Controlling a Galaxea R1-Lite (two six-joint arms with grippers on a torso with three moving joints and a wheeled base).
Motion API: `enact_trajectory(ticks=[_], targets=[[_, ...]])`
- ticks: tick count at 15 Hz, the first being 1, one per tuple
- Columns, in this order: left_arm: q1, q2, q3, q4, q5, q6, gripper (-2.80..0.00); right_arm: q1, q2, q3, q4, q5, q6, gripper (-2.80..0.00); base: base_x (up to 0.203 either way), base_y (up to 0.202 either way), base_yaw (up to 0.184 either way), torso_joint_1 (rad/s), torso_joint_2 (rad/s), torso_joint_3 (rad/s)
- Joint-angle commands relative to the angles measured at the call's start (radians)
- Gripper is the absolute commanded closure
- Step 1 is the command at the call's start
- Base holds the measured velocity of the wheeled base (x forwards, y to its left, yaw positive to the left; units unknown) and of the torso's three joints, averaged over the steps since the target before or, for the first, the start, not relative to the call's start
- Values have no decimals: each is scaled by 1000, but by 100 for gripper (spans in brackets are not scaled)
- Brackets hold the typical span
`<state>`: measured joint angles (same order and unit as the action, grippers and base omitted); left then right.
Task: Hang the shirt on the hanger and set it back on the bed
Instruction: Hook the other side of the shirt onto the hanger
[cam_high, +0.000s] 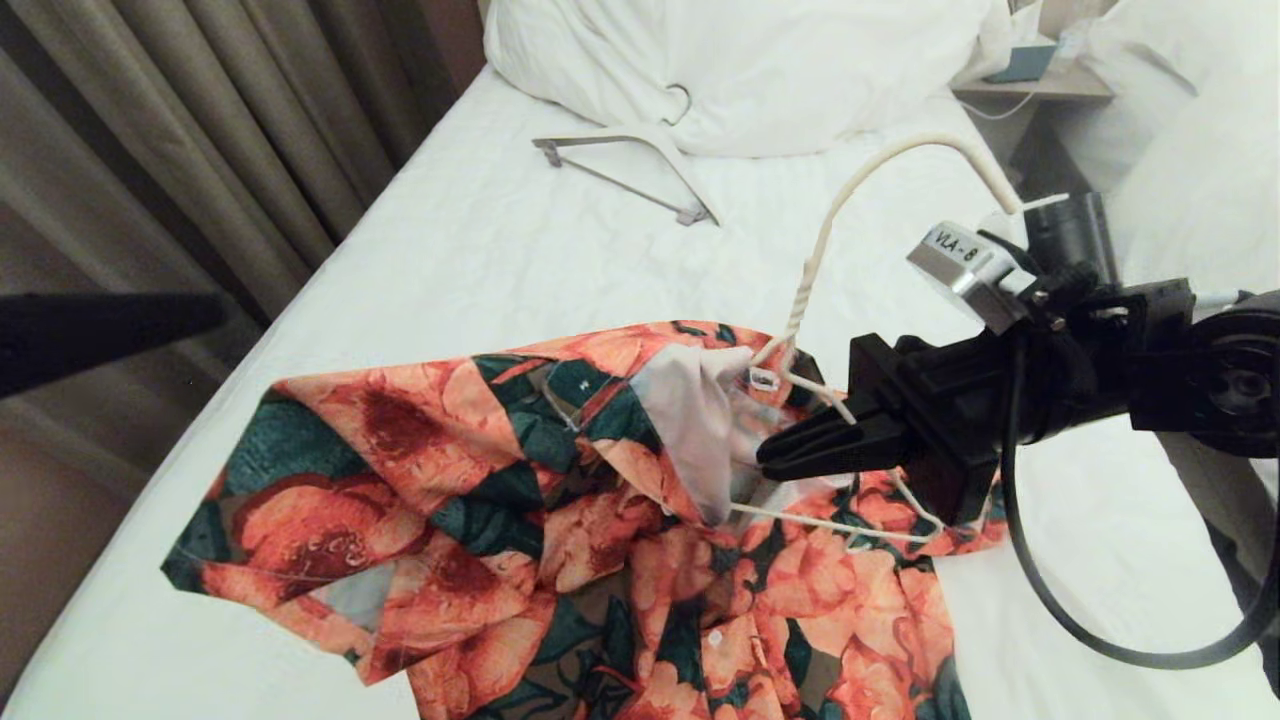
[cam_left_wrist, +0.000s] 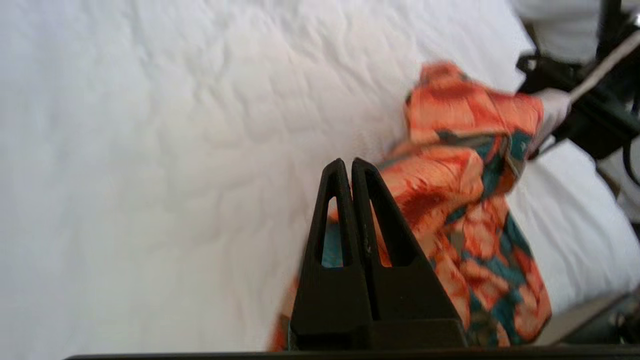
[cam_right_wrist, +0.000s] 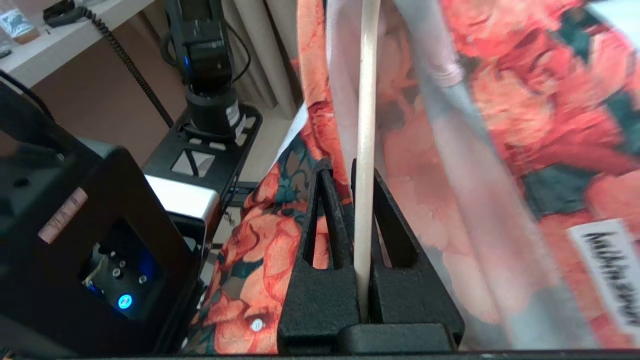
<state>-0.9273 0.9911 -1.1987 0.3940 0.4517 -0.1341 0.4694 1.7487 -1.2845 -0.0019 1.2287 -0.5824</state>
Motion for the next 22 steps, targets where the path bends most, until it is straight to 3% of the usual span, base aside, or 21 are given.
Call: enact_trajectory(ticks=[1, 2, 6, 7, 8, 14, 19, 22], targets=[[11, 6, -63, 4, 2, 11, 0, -1, -19, -7, -5, 6, 22, 0, 0, 0, 0, 0, 0, 0], [11, 16, -81, 6, 2, 13, 0, -5, -21, -13, -12, 2, 63, 0, 0, 0, 0, 0, 0, 0], [7, 71, -25, 0, -1, 20, 0, -5, -5, -13, -13, -2, 69, 0, 0, 0, 0, 0, 0, 0], [7, 84, -11, -3, -1, 47, -280, -3, -1, -12, -13, -2, 70, 0, 0, 0, 0, 0, 0, 0], [7, 95, -6, -4, -10, 88, -280, -1, 6, -12, -13, -3, 69, 0, 0, 0, 0, 0, 0, 0], [24, 123, -76, -6, -212, 349, -280, 2, 33, -12, -13, -20, 67, 0, 0, 0, 0, 0, 0, 0], [28, 208, -69, -4, -301, 467, -280, 8, 35, -9, -7, -25, 66, 0, 0, 0, 0, 0, 0, 0], [94, 280, -74, -9, -360, 525, -280, 8, 25, -1, -4, -25, 65, 0, 0, 0, 0, 0, 0, 0]])
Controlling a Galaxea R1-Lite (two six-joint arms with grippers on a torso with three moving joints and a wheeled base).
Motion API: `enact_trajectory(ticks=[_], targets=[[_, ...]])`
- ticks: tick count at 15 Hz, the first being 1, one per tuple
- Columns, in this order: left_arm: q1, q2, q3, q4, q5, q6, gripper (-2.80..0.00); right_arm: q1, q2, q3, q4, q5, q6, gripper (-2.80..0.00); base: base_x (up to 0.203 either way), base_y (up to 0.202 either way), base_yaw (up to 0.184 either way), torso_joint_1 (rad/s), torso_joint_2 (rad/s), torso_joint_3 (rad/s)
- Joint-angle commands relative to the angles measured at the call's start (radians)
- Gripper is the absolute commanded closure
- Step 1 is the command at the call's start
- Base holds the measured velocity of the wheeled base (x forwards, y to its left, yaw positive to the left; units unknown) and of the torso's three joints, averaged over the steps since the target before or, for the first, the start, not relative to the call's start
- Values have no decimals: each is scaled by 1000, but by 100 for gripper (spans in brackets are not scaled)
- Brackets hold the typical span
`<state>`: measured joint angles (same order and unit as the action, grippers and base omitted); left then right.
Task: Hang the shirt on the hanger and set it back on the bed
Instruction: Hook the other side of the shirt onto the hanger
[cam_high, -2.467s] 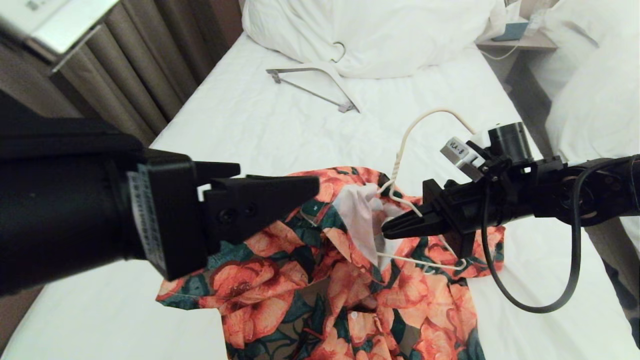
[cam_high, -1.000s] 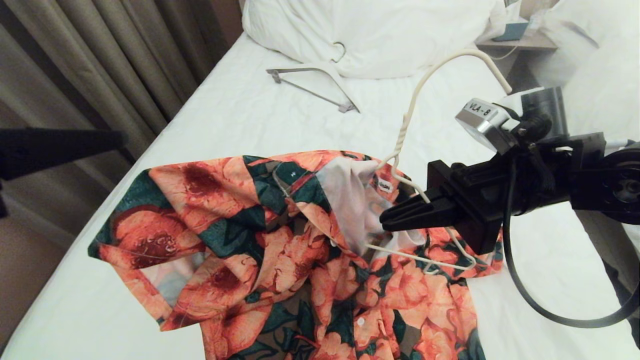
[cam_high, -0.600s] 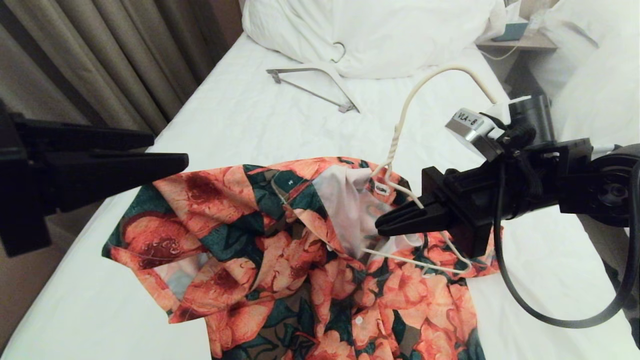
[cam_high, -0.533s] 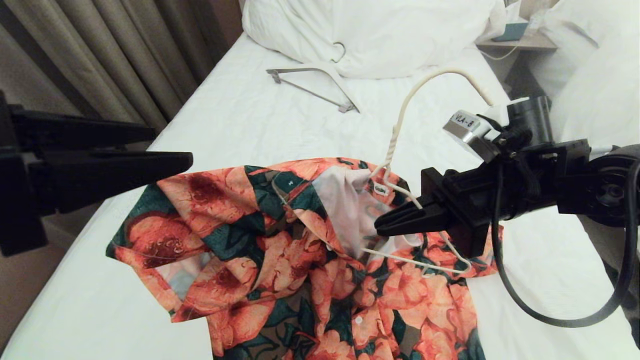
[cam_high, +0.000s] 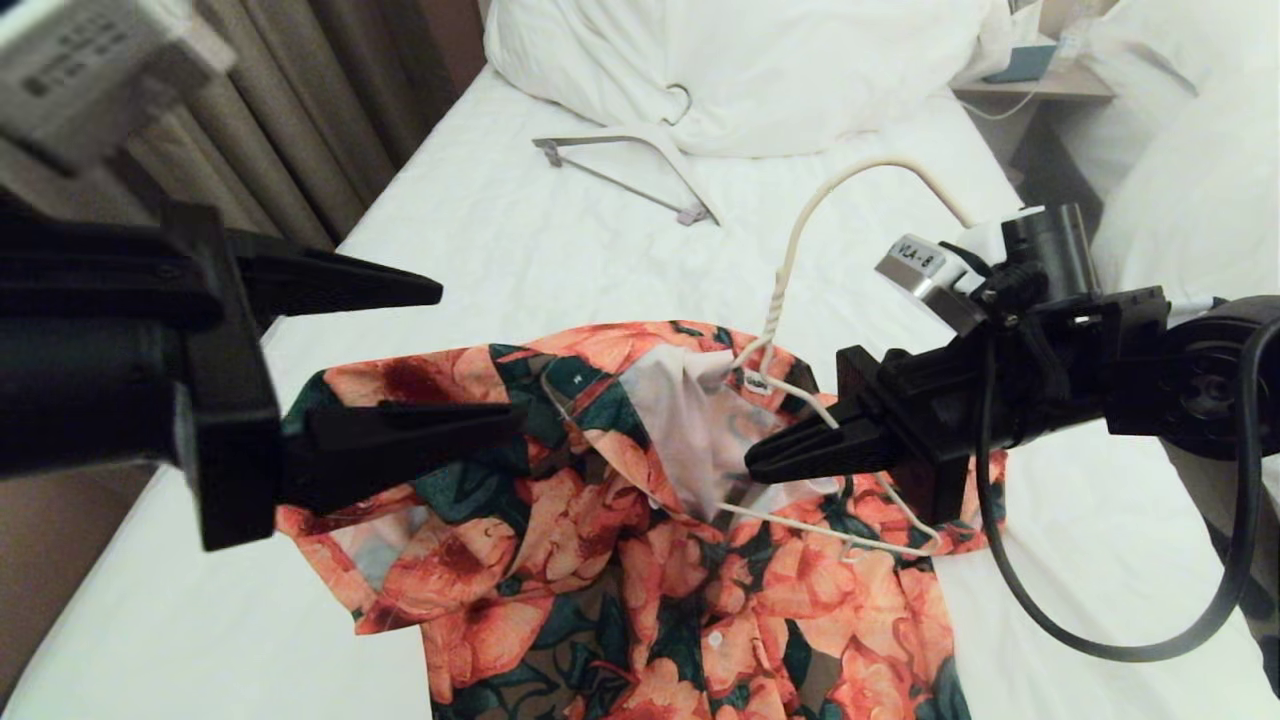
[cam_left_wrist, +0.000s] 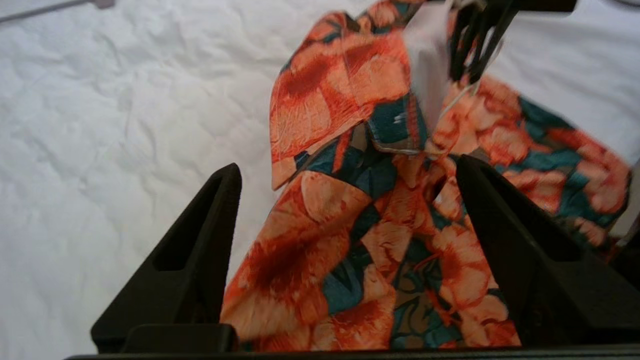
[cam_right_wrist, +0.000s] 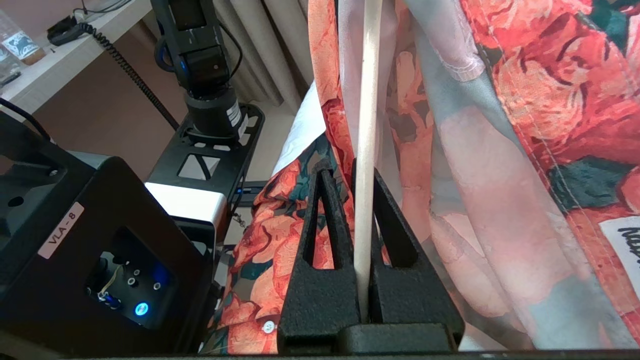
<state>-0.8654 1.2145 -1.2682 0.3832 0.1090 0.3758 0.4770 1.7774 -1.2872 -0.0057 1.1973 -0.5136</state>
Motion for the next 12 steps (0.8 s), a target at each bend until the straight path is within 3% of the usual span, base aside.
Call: enact_trajectory(ticks=[1, 4, 7, 12], targets=[[54, 77, -3, 2, -49, 32, -280, 0, -6, 5, -2, 7, -3, 0, 0, 0, 0, 0, 0, 0], [102, 129, -2, -12, -96, 38, -280, 0, -9, 11, -2, 7, -3, 0, 0, 0, 0, 0, 0, 0], [137, 175, 2, -113, -99, 40, -280, -1, -12, 16, -3, 7, -6, 0, 0, 0, 0, 0, 0, 0], [137, 191, 33, -119, -120, 37, -280, -5, -18, 16, -3, 7, -6, 0, 0, 0, 0, 0, 0, 0]])
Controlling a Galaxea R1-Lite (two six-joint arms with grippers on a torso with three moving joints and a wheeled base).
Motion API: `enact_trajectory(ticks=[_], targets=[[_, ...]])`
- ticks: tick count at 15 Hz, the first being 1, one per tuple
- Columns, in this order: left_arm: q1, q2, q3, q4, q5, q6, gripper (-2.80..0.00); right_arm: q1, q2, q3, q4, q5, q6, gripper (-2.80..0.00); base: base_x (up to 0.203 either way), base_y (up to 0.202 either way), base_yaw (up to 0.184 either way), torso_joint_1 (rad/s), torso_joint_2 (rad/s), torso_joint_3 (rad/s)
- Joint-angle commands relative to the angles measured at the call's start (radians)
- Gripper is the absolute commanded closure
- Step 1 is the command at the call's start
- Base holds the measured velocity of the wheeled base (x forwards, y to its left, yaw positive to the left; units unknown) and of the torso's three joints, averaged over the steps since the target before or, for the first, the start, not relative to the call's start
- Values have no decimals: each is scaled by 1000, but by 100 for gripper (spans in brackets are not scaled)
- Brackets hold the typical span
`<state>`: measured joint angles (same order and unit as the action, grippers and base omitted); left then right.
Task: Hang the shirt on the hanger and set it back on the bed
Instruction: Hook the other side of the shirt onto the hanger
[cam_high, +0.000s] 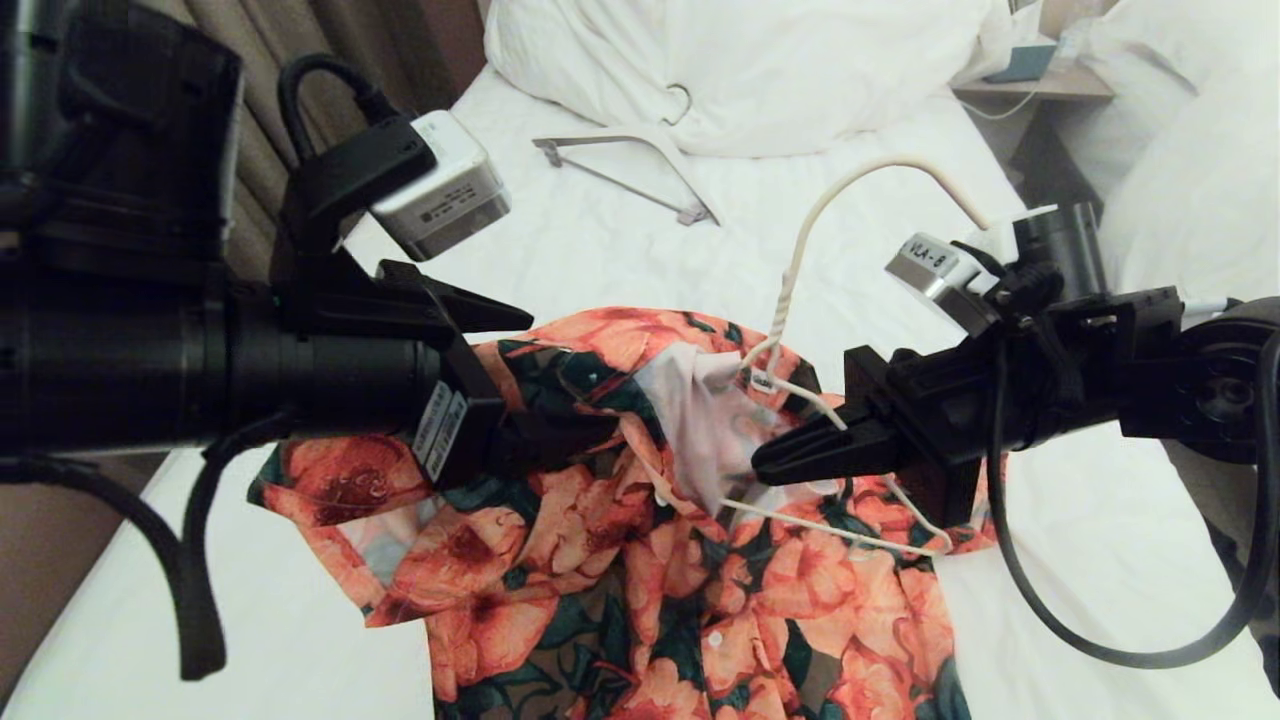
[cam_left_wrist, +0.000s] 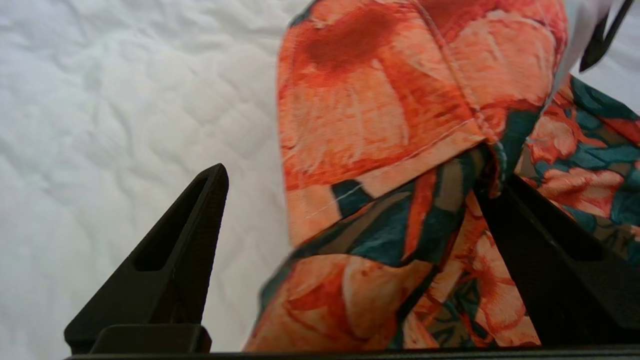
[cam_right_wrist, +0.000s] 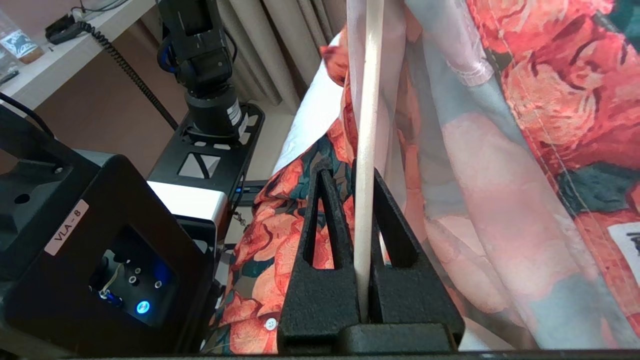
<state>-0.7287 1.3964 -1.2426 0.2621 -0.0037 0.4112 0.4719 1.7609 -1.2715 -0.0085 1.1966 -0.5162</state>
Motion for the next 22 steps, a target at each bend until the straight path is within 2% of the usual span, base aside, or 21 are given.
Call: enact_trajectory(ticks=[1, 2, 12, 16, 19, 20, 22], targets=[[0, 9, 9, 1, -7, 2, -280, 1, -1, 0, -1, 8, -4, 0, 0, 0, 0, 0, 0, 0], [-1, 9, 9, 0, -9, 3, 0, 1, -1, 0, -1, 8, -4, 0, 0, 0, 0, 0, 0, 0], [-6, 7, 8, -18, -9, -1, 0, -4, -1, -5, -8, 17, -7, 0, 0, 0, 0, 0, 0, 0], [-9, 0, 8, -18, -9, -9, 0, -9, -15, 7, -4, 11, -59, 0, 0, 0, 0, 0, 0, 0], [-20, -4, 2, -29, -10, -47, 0, -12, -36, 43, -6, 12, -84, 0, 0, 0, 0, 0, 0, 0], [-24, -6, 2, -62, -9, -77, 0, -12, -43, 43, 2, 6, -82, -280, 0, 0, 0, 0, 0, 0], [-24, -8, 2, -83, -9, -92, 0, -12, -87, 49, 47, -13, -59, -280, 0, 0, 0, 0, 0, 0]])
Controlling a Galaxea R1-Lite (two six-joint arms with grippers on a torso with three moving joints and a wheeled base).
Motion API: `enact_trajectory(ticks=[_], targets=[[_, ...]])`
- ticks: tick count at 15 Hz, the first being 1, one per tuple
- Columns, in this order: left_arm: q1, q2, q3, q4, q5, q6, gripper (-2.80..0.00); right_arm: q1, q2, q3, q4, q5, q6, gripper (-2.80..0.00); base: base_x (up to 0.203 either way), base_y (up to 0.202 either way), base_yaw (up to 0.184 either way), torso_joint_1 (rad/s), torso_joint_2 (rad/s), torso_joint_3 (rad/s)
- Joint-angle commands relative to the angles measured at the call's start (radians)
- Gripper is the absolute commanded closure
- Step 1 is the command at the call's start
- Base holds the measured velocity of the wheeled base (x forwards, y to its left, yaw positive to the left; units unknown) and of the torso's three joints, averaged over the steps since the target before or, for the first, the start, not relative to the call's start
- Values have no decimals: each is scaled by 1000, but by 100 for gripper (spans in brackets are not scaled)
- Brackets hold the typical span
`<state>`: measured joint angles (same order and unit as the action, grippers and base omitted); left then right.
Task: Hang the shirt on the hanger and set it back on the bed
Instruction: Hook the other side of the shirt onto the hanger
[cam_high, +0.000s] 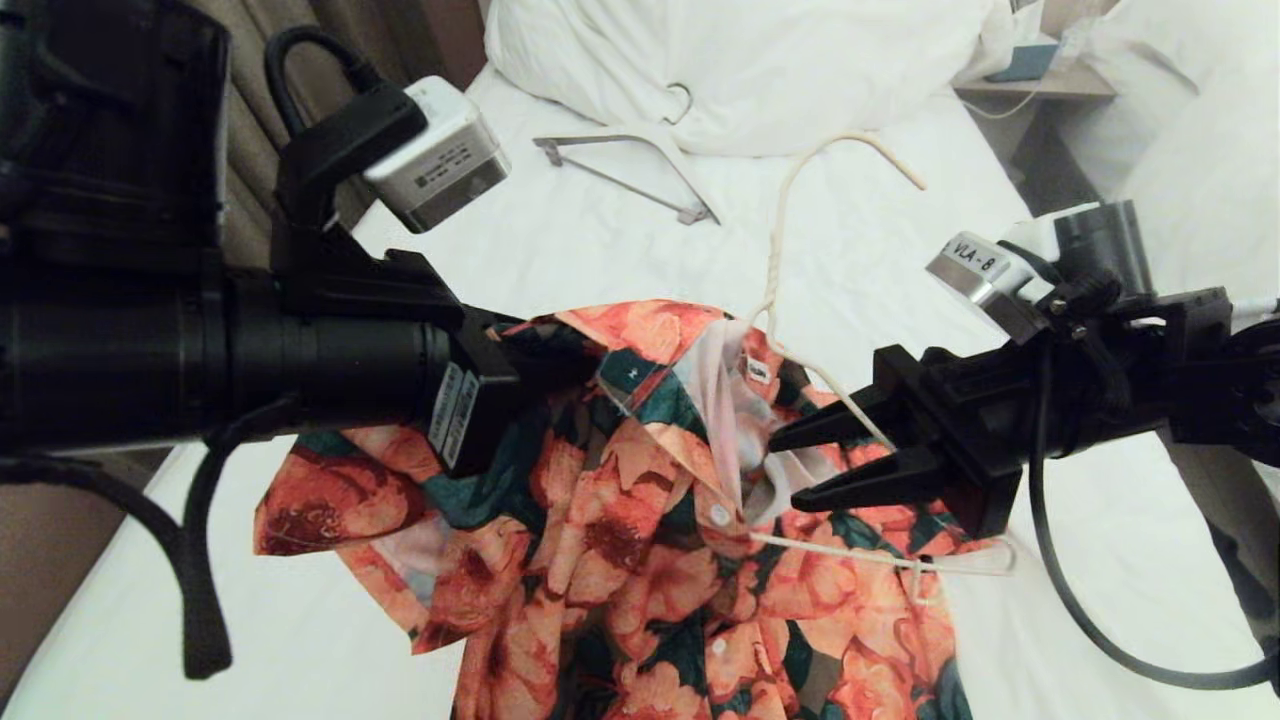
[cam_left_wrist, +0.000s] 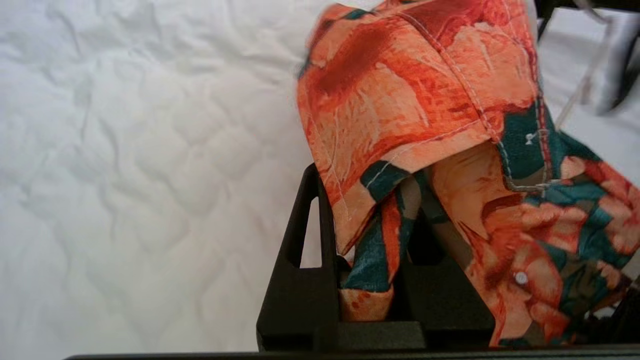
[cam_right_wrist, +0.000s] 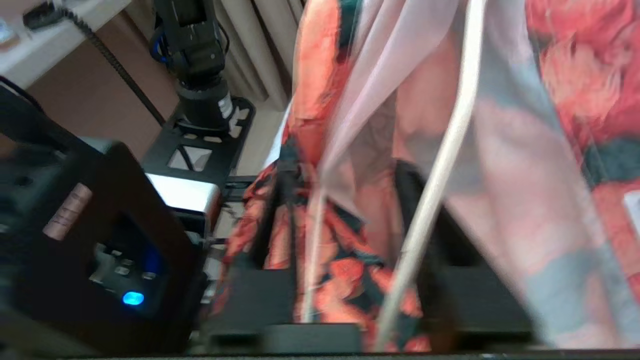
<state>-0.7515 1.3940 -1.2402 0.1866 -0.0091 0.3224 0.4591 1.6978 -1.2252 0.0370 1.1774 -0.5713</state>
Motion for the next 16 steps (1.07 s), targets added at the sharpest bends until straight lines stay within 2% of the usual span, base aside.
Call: enact_trajectory(ticks=[1, 4, 7, 9, 10, 14, 15, 16], targets=[[-2, -7, 1, -7, -3, -12, 0, -6, -59, 4, 41, -13, 12, -280, 0, 0, 0, 0, 0, 0], [-15, -18, -1, -7, -3, -55, 0, -66, -191, 5, 180, -41, 129, -280, 0, 0, 0, 0, 0, 0], [-24, -25, -13, -9, -3, -99, 0, -220, -261, 3, 243, -46, 270, -280, 0, 0, 0, 0, 0, 0], [-40, -26, -36, -7, -3, -143, 0, -288, -297, -2, 250, -54, 359, -280, 0, 0, 0, 0, 0, 0], [-47, -24, -45, -7, -2, -165, 0, -302, -301, -3, 251, -58, 370, -280, 0, 0, 0, 0, 0, 0], [-48, -16, -37, -7, 2, -186, 0, -373, -329, -10, 257, -60, 377, -280, 0, 0, 0, 0, 0, 0], [-48, -10, -36, -7, 6, -197, 0, -397, -339, -22, 259, -65, 409, -280, 0, 0, 0, 0, 0, 0], [-47, -6, -36, -7, 8, -206, 0, -425, -346, -48, 256, -67, 476, -280, 0, 0, 0, 0, 0, 0]])
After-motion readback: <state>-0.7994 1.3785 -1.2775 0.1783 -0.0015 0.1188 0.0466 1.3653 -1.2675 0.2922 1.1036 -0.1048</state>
